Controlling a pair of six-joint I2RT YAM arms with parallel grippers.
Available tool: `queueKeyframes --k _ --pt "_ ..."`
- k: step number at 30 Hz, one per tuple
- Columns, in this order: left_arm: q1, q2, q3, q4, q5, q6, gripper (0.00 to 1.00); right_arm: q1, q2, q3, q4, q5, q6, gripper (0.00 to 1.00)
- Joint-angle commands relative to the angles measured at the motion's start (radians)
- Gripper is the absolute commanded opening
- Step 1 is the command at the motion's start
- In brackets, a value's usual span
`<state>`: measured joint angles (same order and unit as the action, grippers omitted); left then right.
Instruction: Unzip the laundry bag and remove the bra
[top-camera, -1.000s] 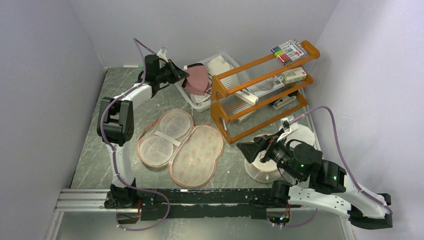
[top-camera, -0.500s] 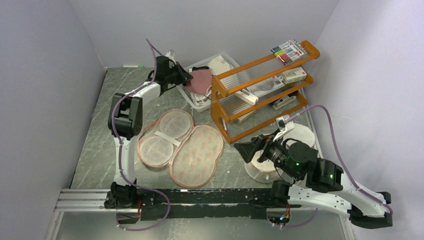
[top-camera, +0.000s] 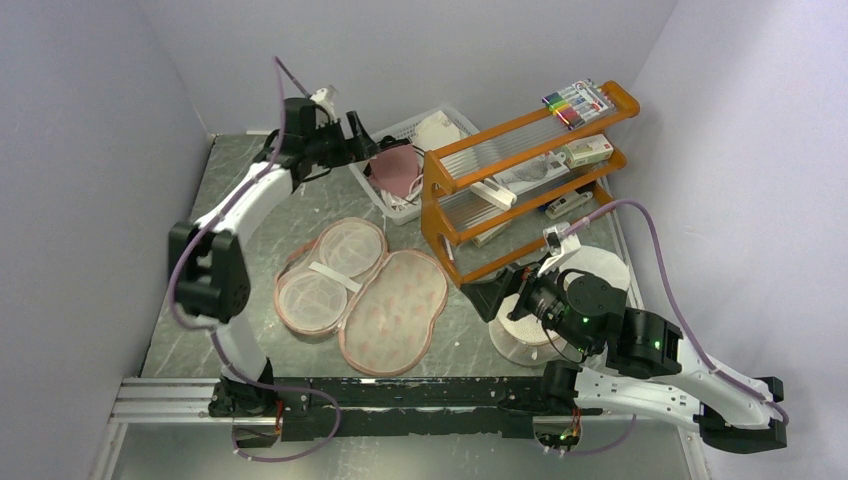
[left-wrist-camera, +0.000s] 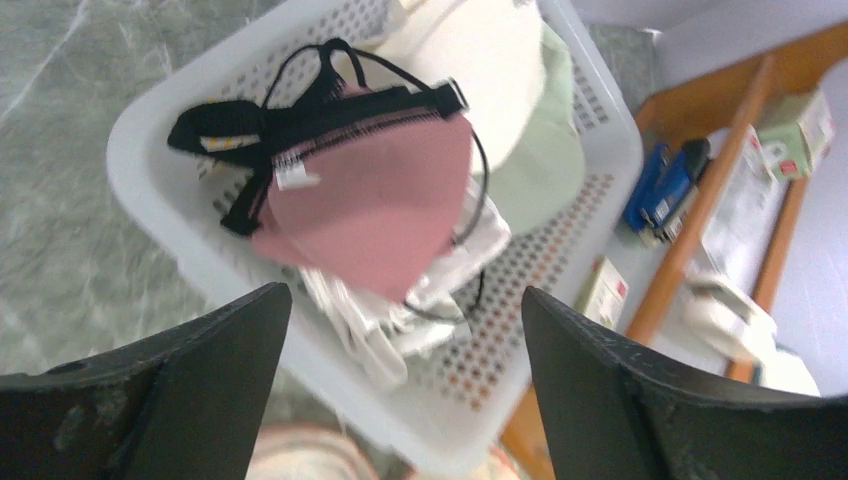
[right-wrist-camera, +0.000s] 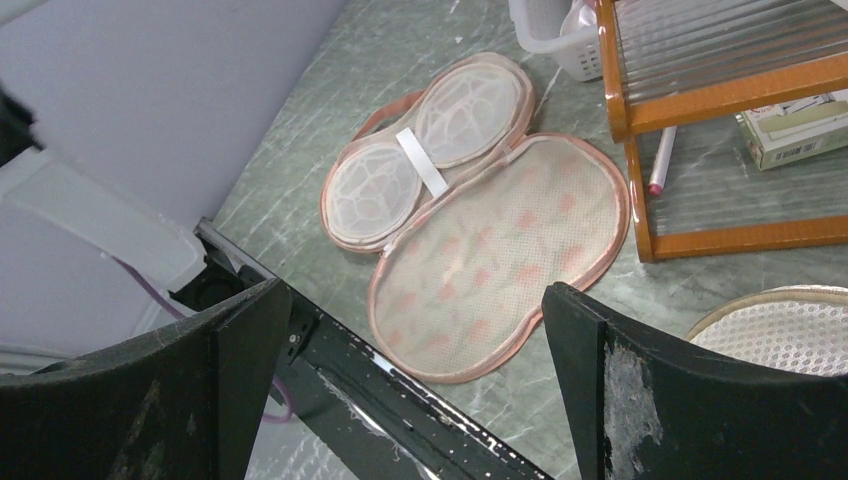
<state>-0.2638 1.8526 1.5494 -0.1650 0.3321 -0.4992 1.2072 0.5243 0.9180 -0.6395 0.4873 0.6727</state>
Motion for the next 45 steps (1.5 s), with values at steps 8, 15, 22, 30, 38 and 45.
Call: queueKeyframes --k 8,15,22,30,38,45 --pt "-0.003 -0.797 -0.714 -0.311 0.122 0.053 1.0 0.001 -0.032 -0.017 -0.033 0.069 0.081 1.0" --pt "-0.099 -1.063 -0.735 -0.462 0.143 -0.074 1.0 -0.001 -0.01 -0.039 -0.004 0.086 0.094 1.0" --pt "-0.104 -1.099 -0.75 -0.52 0.165 -0.118 1.0 -0.001 0.018 -0.029 -0.014 0.052 0.133 1.0" --pt "-0.241 -1.088 -0.839 -0.41 0.097 -0.216 1.0 0.0 -0.009 -0.04 -0.024 0.074 0.141 1.0" --pt "-0.612 -0.866 -0.757 -0.347 -0.292 -0.272 0.99 -0.001 -0.004 -0.015 -0.043 0.107 0.116 1.0" --pt "-0.999 -0.489 -0.474 -0.566 -0.809 -0.319 0.97 -0.001 -0.024 0.004 -0.08 0.128 0.119 1.0"
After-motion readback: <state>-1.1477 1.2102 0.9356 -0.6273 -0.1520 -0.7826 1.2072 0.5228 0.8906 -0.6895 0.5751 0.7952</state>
